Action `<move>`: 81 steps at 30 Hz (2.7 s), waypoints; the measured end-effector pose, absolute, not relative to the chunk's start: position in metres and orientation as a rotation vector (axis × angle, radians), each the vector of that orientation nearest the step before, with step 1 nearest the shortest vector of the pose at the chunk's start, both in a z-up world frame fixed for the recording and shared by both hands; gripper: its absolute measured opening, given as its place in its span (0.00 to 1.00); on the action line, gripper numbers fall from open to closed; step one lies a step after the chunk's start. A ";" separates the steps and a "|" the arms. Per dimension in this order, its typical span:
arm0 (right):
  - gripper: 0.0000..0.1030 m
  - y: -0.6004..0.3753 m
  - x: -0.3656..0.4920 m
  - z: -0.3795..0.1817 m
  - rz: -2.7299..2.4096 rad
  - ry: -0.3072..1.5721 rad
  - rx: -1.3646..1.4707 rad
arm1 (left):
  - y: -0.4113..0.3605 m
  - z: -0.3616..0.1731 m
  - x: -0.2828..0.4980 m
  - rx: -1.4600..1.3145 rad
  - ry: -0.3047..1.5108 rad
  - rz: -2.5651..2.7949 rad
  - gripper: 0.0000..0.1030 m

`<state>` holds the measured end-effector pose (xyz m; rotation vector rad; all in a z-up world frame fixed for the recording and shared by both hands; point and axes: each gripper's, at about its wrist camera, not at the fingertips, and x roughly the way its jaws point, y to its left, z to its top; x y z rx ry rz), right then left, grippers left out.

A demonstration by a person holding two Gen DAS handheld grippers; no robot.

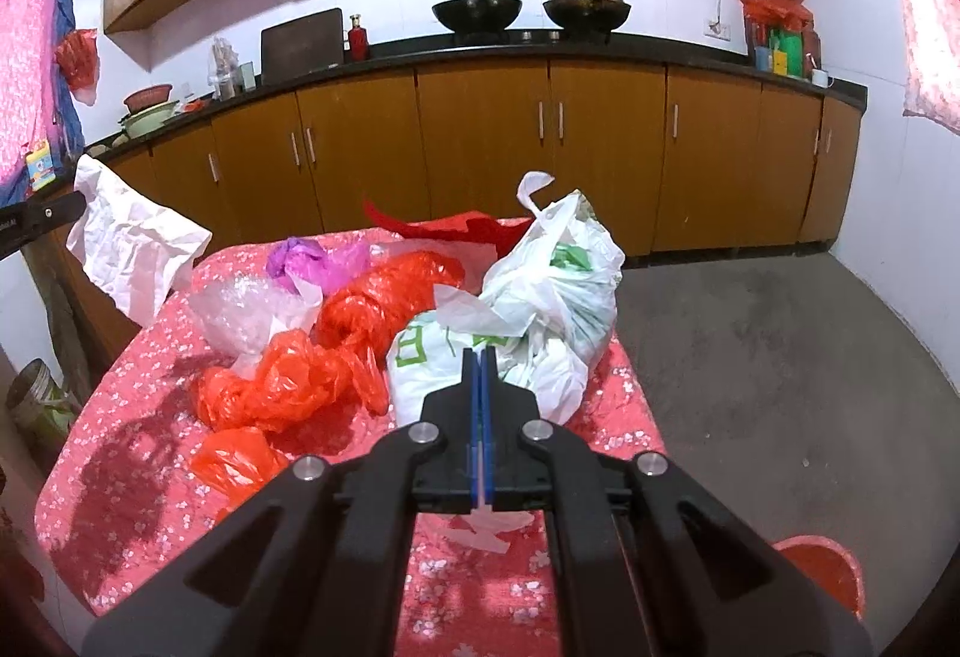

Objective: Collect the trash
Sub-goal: 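Grasp the green-printed white bag with the right gripper while the left gripper grasps white paper, then carry both items to the orange basket and release them inside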

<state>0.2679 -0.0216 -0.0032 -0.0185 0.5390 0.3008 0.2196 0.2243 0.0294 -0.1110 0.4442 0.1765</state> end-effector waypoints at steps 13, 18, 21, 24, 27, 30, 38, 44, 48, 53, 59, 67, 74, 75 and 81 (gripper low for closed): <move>0.02 -0.068 0.254 0.008 0.191 0.485 -0.016 | 0.166 0.044 0.220 -0.057 0.410 0.040 0.00; 0.02 -0.098 0.247 0.005 0.126 0.477 -0.006 | 0.132 0.046 0.224 -0.032 0.406 -0.052 0.00; 0.02 -0.120 0.243 0.001 0.081 0.480 -0.006 | 0.106 0.043 0.227 -0.012 0.407 -0.115 0.00; 0.02 -0.145 0.238 -0.006 0.027 0.489 0.003 | 0.075 0.036 0.231 -0.002 0.417 -0.187 0.00; 0.02 -0.174 0.231 -0.015 -0.037 0.502 0.021 | 0.047 0.028 0.231 0.008 0.422 -0.245 0.00; 0.02 -0.203 0.223 -0.026 -0.098 0.519 0.038 | 0.013 0.017 0.234 0.013 0.438 -0.313 0.00; 0.02 -0.279 0.195 -0.053 -0.270 0.571 0.063 | -0.082 -0.025 0.230 0.030 0.510 -0.471 0.00; 0.02 -0.314 0.181 -0.081 -0.349 0.633 0.090 | -0.148 -0.059 0.224 0.078 0.581 -0.567 0.00; 0.02 -0.326 0.179 -0.098 -0.371 0.668 0.098 | -0.181 -0.081 0.222 0.106 0.632 -0.606 0.00; 0.02 -0.342 0.174 -0.120 -0.392 0.712 0.121 | -0.207 -0.100 0.221 0.149 0.656 -0.630 0.00; 0.02 -0.354 0.173 -0.136 -0.394 0.751 0.155 | -0.228 -0.124 0.222 0.183 0.707 -0.650 0.00; 0.02 -0.359 0.180 -0.149 -0.394 0.789 0.160 | -0.249 -0.144 0.225 0.218 0.748 -0.658 0.00; 0.02 -0.357 0.177 -0.150 -0.392 0.777 0.169 | -0.256 -0.146 0.225 0.227 0.733 -0.669 0.00; 0.02 -0.357 0.177 -0.150 -0.390 0.776 0.171 | -0.256 -0.148 0.226 0.224 0.735 -0.671 0.00; 0.03 -0.363 0.170 -0.149 -0.368 0.782 0.176 | -0.257 -0.155 0.224 0.226 0.742 -0.674 0.00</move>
